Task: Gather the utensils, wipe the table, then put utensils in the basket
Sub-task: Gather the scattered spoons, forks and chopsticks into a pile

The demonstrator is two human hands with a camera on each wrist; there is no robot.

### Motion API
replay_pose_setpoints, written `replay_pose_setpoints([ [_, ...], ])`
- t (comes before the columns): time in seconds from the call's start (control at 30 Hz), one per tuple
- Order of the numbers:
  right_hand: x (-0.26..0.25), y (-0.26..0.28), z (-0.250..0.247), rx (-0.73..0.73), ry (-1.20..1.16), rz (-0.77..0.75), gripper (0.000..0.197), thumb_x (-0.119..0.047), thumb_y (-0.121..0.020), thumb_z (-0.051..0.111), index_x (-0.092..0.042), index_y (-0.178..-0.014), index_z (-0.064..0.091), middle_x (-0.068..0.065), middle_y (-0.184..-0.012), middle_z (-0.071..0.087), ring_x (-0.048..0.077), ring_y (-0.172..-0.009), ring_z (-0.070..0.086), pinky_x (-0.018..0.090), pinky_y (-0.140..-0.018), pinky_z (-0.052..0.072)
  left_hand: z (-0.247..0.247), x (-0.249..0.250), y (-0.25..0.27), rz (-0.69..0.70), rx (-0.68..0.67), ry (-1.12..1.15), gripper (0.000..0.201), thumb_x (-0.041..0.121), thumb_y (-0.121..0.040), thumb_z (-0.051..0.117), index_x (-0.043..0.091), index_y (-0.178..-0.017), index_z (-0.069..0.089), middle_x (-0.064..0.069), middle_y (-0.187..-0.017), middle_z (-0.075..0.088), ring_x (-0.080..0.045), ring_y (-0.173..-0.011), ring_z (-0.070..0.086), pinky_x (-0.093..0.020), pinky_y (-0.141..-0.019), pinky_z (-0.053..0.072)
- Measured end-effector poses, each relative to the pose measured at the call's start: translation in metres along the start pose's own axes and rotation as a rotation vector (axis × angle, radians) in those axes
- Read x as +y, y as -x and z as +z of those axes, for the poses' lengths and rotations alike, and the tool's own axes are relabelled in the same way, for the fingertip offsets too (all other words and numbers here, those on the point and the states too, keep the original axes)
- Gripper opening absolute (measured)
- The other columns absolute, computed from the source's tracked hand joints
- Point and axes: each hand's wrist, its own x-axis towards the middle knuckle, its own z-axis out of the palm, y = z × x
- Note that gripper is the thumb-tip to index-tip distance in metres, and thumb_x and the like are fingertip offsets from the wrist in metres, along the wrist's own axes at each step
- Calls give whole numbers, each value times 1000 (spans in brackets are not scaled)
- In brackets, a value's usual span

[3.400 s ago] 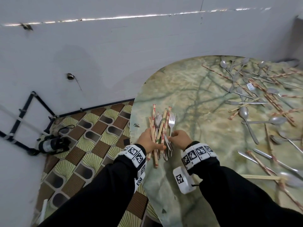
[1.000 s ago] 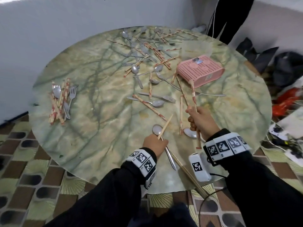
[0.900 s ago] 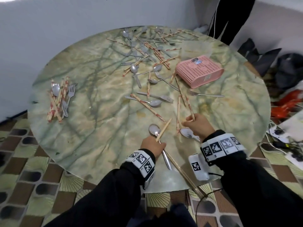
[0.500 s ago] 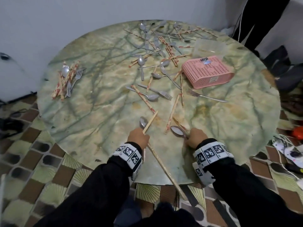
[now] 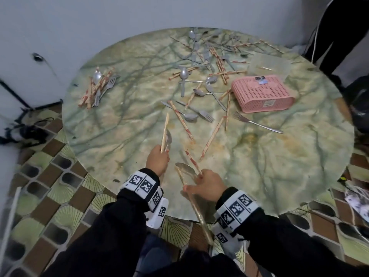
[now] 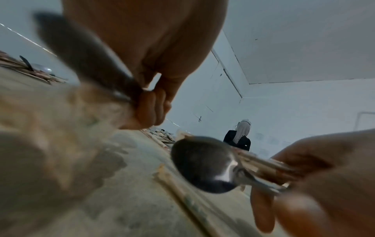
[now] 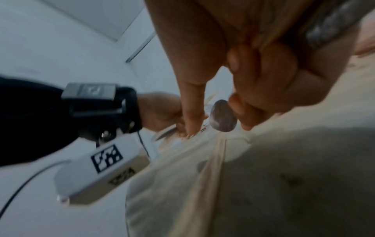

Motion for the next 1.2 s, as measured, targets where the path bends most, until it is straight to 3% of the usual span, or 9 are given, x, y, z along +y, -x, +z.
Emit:
replay_pose_setpoints([
  [0.07, -3, 1, 5, 4, 123, -30, 43, -40, -75, 72, -9, -99, 55, 3, -92, 59, 20, -84, 59, 30, -75, 52, 0, -1, 1, -11, 9, 14, 24, 7, -91, 40, 18, -70, 43, -3, -59, 41, -18, -49, 35, -25, -46, 25],
  [0.23, -3, 3, 4, 61, 226, -64, 14, -17, -85, 59, -7, -95, 59, 4, -85, 58, 21, -77, 58, 25, -61, 46, 4, -3, 3, -25, 28, 19, 21, 8, -86, 47, 17, -67, 46, -3, -59, 43, -18, -49, 37, -26, -46, 27],
  [0.37, 8, -1, -10, 54, 205, -55, 18, -21, -88, 54, -6, -96, 59, 7, -90, 61, 22, -82, 60, 31, -74, 54, 10, 8, 4, -13, 7, 23, 19, 6, -86, 50, 15, -69, 48, -3, -60, 41, -16, -49, 36, -25, -46, 28],
  [0.5, 30, -6, -30, 105, 114, 3, 12, -22, -83, 63, -11, -84, 59, 2, -82, 62, 17, -73, 61, 28, -67, 55, 34, 30, 3, 37, -140, -65, 7, 6, -84, 56, 10, -78, 55, 0, -62, 46, -13, -51, 41, -16, -40, 34],
  [0.63, 54, -3, -65, 79, 71, 16, 32, -27, -83, 66, -21, -62, 42, -8, -61, 46, 3, -53, 42, 14, -46, 31, 71, 51, -12, 91, -190, -251, 6, 13, -82, 58, 8, -85, 59, -7, -78, 55, -24, -72, 53, -26, -62, 40],
  [0.8, 77, -13, -110, 50, -227, 146, 23, -3, -82, 57, -10, -61, 49, 0, -47, 43, 3, -26, 31, 15, -31, 27, 113, 70, -33, 120, -200, -507, 32, 18, -85, 58, -2, -110, 55, -18, -110, 61, -34, -100, 60, -31, -74, 45],
  [0.93, 82, -32, -129, 201, -413, 208, 20, -3, -84, 55, -3, -64, 56, 3, -44, 42, 9, -29, 29, 13, -32, 22, 123, 75, -46, 209, -233, -764, 25, 9, -90, 53, -3, -112, 57, -19, -115, 60, -35, -105, 60, -34, -84, 49],
  [1.1, 67, -60, -142, 277, -638, 200, 22, -8, -90, 47, -11, -68, 51, 8, -62, 46, 15, -48, 40, 19, -41, 32, 109, 87, -46, 192, -440, -858, 24, 12, -93, 44, -1, -107, 58, -20, -108, 60, -33, -101, 59, -33, -80, 46],
  [1.2, 50, -75, -154, 264, -701, 131, 22, -7, -94, 39, -12, -75, 48, 6, -61, 51, 17, -50, 49, 23, -48, 37, 92, 92, -42, 142, -622, -614, 16, 10, -93, 41, 8, -83, 53, -13, -86, 63, -15, -67, 58, -22, -52, 39],
])
